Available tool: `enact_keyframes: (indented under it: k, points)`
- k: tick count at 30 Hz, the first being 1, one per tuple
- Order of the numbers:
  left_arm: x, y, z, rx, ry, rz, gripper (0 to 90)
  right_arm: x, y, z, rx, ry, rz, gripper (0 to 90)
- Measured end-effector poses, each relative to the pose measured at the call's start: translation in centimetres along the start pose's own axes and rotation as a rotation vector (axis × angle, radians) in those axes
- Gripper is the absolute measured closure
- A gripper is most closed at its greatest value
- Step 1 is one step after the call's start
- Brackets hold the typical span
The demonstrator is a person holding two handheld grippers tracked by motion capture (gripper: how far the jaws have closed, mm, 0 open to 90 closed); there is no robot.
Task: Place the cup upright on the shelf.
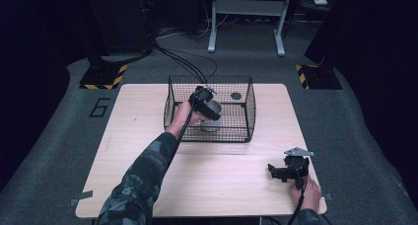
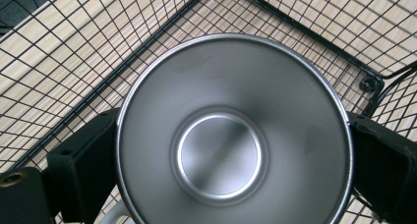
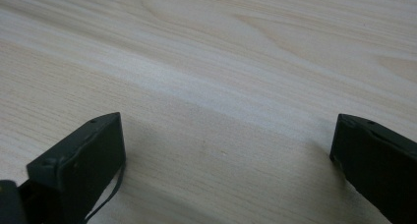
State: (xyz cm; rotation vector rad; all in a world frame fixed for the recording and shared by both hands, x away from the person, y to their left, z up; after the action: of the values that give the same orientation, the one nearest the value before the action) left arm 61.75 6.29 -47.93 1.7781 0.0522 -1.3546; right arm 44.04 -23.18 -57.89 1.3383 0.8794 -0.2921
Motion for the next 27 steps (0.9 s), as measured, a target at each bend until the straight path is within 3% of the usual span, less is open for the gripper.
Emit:
enact_keyframes:
  k: [10, 13, 20, 27]
  points:
    - [-1.2, 0.0, -0.4, -0.045, -0.025, 0.029, 0.0, 0.1, 0.1, -0.1, 0.015, -0.006, 0.006, 0.0]
    - [-2.0, 0.0, -0.5, -0.067, -0.056, 0.058, 0.0, 0.0, 0.1, -0.1, 0.015, -0.005, 0.006, 0.0]
    - [-4.6, 0.4, 0.3, -0.059, -0.065, 0.133, 0.0, 0.0, 0.1, -0.1, 0.012, -0.003, 0.004, 0.0]
    - [-7.2, 0.2, 1.5, -0.029, -0.047, 0.164, 0.0, 0.0, 0.1, -0.1, 0.012, -0.003, 0.004, 0.0]
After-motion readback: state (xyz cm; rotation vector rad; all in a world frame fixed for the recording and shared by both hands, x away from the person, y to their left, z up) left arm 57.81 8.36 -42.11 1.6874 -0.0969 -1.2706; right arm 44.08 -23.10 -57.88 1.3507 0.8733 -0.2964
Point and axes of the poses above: each handheld gripper's, and its own axes: x roughly forward along the jaws, y roughly out of its top, z roughly to its right, the point moved 7 cm from there along x, roughly forward along the jaws, and after that the axes turned 2 degrees about y, right-handed, at the moved point
